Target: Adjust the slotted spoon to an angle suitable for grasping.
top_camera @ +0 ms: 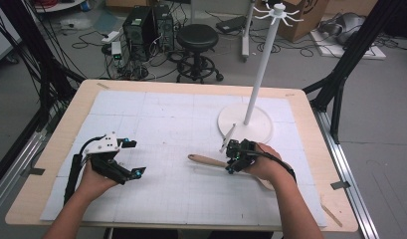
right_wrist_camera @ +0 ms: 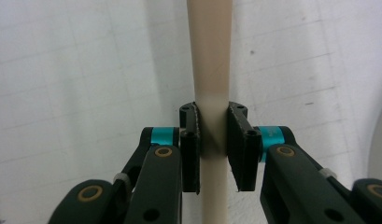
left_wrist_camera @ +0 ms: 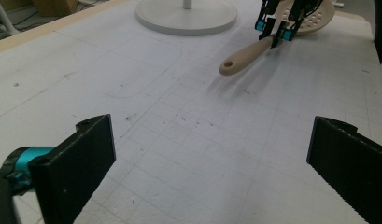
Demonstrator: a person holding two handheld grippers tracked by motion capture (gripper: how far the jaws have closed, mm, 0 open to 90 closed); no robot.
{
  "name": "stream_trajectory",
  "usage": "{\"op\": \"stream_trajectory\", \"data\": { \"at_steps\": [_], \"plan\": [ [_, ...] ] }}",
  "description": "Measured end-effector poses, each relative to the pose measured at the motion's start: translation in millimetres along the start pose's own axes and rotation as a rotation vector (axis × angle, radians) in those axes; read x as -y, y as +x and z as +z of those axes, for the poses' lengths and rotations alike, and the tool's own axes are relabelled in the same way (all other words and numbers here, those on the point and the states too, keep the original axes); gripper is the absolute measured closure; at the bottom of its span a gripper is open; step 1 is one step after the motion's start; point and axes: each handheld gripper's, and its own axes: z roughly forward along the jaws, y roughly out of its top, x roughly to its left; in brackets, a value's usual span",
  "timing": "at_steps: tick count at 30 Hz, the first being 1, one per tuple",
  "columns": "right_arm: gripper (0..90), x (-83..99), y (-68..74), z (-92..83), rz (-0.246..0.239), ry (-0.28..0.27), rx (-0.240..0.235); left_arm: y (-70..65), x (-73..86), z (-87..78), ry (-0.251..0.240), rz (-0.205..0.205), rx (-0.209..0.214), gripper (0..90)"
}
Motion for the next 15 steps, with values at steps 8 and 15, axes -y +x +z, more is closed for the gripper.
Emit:
{"op": "stream_trajectory", "data": {
  "at_steps": [8, 15],
  "plan": [
    [77.1, 4.2, 0.0, -12.9, 0.008, -0.068, 0.007, -0.4, -0.1, -0.1, 0.0, 0.0, 0.001, 1.7],
    [77.1, 9.5, 1.7, -32.9, 0.035, -0.159, 0.024, 0.0, -0.2, -0.4, 0.0, 0.0, -0.004, 1.7]
  ]
}}
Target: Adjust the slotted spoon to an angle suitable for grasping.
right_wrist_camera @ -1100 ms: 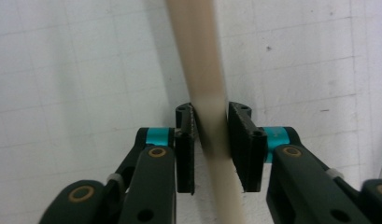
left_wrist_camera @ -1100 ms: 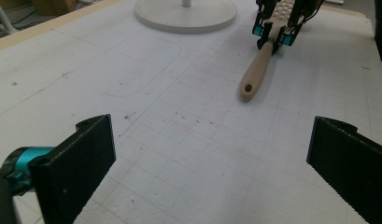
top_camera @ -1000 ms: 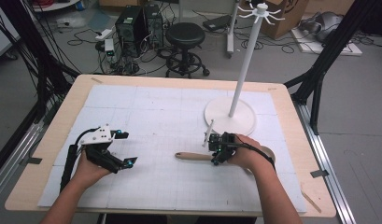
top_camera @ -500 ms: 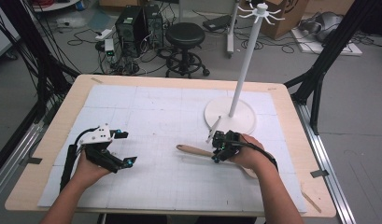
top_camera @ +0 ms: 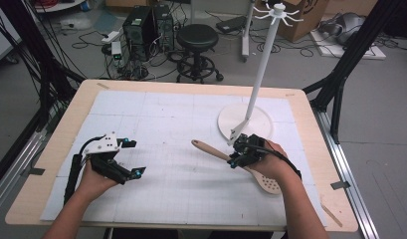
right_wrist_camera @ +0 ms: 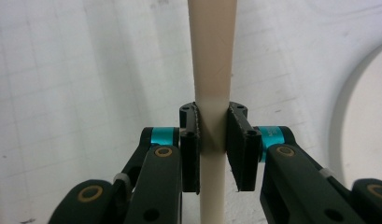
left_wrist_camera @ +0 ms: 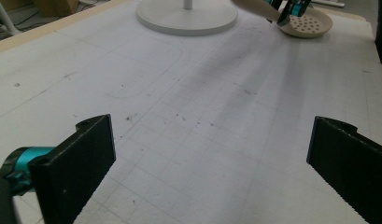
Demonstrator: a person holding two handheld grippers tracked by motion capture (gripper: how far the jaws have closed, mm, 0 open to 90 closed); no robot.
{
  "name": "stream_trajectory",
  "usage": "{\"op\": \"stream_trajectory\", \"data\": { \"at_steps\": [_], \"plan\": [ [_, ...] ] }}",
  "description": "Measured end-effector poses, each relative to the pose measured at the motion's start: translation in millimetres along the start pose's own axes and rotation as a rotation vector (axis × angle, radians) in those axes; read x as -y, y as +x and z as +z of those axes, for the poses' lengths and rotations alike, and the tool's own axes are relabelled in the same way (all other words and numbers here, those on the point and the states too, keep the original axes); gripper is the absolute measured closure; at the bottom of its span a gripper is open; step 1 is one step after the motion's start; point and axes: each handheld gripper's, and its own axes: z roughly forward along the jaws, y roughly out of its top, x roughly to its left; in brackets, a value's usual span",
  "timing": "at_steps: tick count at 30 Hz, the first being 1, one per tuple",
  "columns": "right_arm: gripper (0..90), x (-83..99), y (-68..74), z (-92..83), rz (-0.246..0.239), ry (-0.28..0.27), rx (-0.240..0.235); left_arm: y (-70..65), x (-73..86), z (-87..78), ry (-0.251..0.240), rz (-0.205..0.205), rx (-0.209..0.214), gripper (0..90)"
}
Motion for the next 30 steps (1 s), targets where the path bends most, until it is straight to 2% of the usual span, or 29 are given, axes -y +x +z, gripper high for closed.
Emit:
{"op": "stream_trajectory", "data": {
  "at_steps": [4, 5, 7, 8, 9, 13, 18, 24, 25, 30],
  "plan": [
    [77.1, 1.9, -0.2, -16.5, 0.014, -0.088, 0.008, -0.1, 0.0, 0.1, -0.001, -0.001, 0.0, 1.7],
    [77.1, 3.7, -0.5, -24.1, 0.017, -0.133, 0.016, -0.1, 0.0, 0.0, 0.0, 0.0, 0.0, 1.7],
    [77.1, 4.6, -0.4, -27.8, 0.022, -0.151, 0.02, -0.3, -0.1, -0.1, 0.001, 0.0, -0.001, 1.7],
    [77.1, 6.2, -0.3, -34.8, 0.028, -0.192, 0.034, -0.3, -0.1, -0.2, 0.001, -0.001, -0.001, 1.7],
    [77.1, 6.2, -0.3, -34.8, 0.028, -0.192, 0.034, -0.3, -0.1, -0.2, 0.001, 0.0, -0.002, 1.7],
    [77.1, 7.0, 1.7, -48.4, 0.034, -0.264, 0.047, -0.6, -0.4, -0.4, -0.004, -0.002, -0.004, 1.7],
    [77.0, 4.0, 6.0, -63.0, 0.028, -0.328, 0.075, -0.2, -2.4, -2.2, -0.019, -0.006, -0.007, 1.7],
    [77.1, 5.1, 6.3, -70.4, 0.039, -0.368, 0.082, -0.7, -8.1, -4.8, -0.048, -0.009, -0.007, 1.7],
    [77.0, 7.3, 5.7, -74.2, 0.048, -0.394, 0.09, -0.7, -10.3, -5.7, -0.053, -0.006, -0.007, 1.7],
    [77.0, 11.3, 5.2, -82.5, 0.06, -0.443, 0.095, -1.3, -16.3, -7.6, -0.066, 0.0, -0.009, 1.7]
  ]
}}
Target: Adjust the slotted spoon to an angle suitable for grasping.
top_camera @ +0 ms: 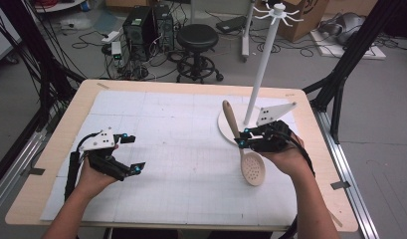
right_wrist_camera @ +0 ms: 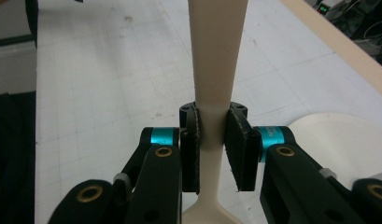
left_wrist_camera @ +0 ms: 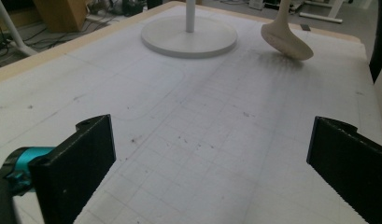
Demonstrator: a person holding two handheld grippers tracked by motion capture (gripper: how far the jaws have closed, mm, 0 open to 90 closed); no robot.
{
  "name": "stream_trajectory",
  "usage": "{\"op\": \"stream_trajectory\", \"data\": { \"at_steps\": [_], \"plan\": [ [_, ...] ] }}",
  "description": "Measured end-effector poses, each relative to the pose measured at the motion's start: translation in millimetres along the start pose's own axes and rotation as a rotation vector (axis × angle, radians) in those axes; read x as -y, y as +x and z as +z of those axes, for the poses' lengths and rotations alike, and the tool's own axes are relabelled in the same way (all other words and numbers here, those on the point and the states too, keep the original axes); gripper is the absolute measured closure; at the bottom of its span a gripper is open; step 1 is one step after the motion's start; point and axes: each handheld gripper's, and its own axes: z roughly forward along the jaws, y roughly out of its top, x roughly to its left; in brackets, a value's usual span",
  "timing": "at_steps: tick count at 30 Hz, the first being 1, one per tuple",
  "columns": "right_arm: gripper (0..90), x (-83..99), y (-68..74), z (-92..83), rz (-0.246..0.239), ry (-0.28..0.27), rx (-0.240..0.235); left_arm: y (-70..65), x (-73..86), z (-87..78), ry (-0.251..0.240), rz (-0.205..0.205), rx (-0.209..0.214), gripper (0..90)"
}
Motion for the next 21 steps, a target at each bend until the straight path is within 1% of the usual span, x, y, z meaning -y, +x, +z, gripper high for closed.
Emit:
{"op": "stream_trajectory", "data": {
  "at_steps": [1, 3, 4, 7, 8, 10, 11, 15, 16, 18, 19, 21],
  "plan": [
    [77.0, -0.1, 0.0, -1.2, 0.002, -0.004, 0.002, -0.1, -1.9, -0.5, -0.006, 0.0, 0.001, 1.7],
    [77.0, -1.3, -0.1, -9.3, 0.007, -0.028, 0.009, -0.5, -5.9, -0.9, -0.013, 0.002, -0.003, 1.7],
    [77.0, -1.3, -0.1, -9.3, 0.007, -0.028, 0.009, -0.5, -5.9, -0.9, -0.013, 0.002, -0.003, 1.7],
    [77.0, -2.4, -0.8, -15.3, 0.002, -0.043, 0.021, -0.2, -12.7, -1.5, -0.016, 0.011, -0.013, 1.7],
    [77.0, -2.7, -0.1, -17.3, 0.012, -0.042, 0.024, -0.4, -15.6, -1.9, -0.02, 0.013, -0.018, 1.7],
    [77.0, -3.2, -0.5, -20.2, 0.011, -0.053, 0.028, -0.8, -21.7, -2.6, -0.03, 0.017, -0.018, 1.7],
    [77.0, -3.6, 0.0, -21.8, 0.022, -0.056, 0.03, -0.9, -24.5, -3.1, -0.037, 0.021, -0.02, 1.7],
    [76.9, -5.0, -0.7, -27.3, 0.026, -0.079, 0.033, -0.4, -33.5, -3.0, -0.045, 0.022, -0.024, 1.7],
    [77.0, -5.4, -1.4, -28.6, 0.019, -0.086, 0.036, -0.1, -34.8, -2.8, -0.043, 0.023, -0.026, 1.7],
    [76.9, -6.0, -1.2, -31.7, 0.026, -0.091, 0.041, 0.8, -37.5, -2.3, -0.043, 0.021, -0.027, 1.7],
    [76.9, -6.4, -1.1, -34.9, 0.035, -0.1, 0.044, 1.4, -38.7, -1.5, -0.046, 0.013, -0.024, 1.7],
    [76.9, -6.2, -1.4, -37.8, 0.039, -0.106, 0.049, 3.4, -39.7, 0.3, -0.047, 0.0, -0.022, 1.7]
  ]
}}
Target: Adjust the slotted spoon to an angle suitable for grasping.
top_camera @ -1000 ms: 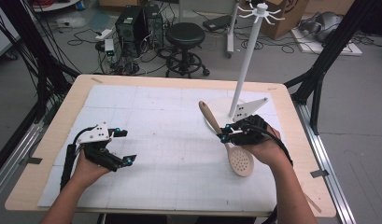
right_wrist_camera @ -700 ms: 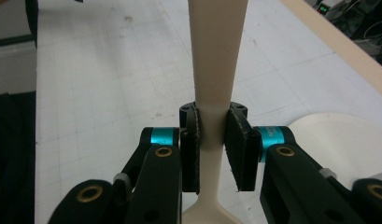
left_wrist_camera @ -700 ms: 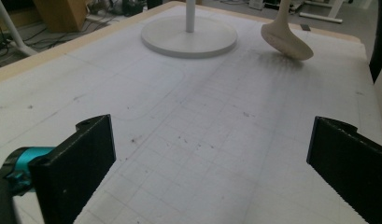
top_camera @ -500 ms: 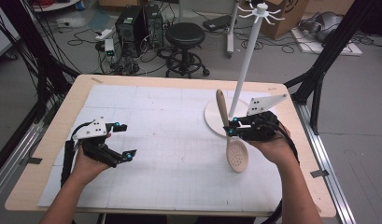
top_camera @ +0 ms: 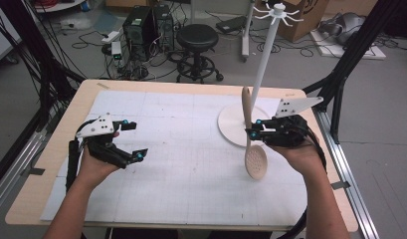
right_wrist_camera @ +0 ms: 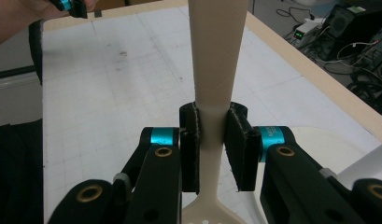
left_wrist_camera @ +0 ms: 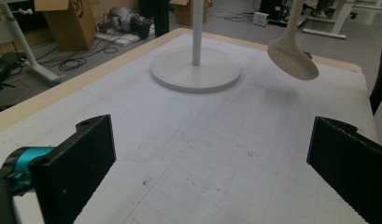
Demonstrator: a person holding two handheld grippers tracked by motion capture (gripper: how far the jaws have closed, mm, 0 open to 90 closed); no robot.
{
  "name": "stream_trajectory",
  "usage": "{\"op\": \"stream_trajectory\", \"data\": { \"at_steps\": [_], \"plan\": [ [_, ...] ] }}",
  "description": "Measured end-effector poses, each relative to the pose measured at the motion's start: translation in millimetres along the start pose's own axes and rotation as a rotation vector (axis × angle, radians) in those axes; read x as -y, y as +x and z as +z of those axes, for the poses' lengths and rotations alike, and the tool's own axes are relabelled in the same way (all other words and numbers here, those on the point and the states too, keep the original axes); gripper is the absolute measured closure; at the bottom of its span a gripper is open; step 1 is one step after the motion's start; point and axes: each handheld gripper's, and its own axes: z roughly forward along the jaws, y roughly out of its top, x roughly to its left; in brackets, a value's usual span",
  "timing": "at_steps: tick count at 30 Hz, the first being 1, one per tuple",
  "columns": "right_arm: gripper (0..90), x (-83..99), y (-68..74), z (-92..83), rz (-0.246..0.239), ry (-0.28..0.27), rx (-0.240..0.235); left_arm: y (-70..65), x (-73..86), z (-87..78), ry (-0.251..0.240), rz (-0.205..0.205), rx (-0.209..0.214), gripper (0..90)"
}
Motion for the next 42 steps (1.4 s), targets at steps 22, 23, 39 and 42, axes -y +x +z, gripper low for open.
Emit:
{"op": "stream_trajectory", "data": {
  "at_steps": [22, 23, 39, 42],
  "plan": [
    [76.8, 6.5, -17.6, -21.2, 0.059, -0.052, 0.035, 2.8, 9.0, 2.3, 0.072, 0.012, 0.021, 1.7],
    [76.8, 6.7, -19.0, -22.1, 0.061, -0.054, 0.04, 2.8, 9.0, 2.3, 0.072, 0.012, 0.021, 1.7],
    [76.6, 8.1, -26.9, -30.4, 0.085, -0.076, 0.089, 2.9, 9.5, 0.2, 0.066, 0.012, 0.026, 1.7],
    [76.7, 6.1, -27.7, -32.1, 0.081, -0.08, 0.089, 3.5, 9.8, 0.5, 0.066, 0.01, 0.027, 1.7]
  ]
}}
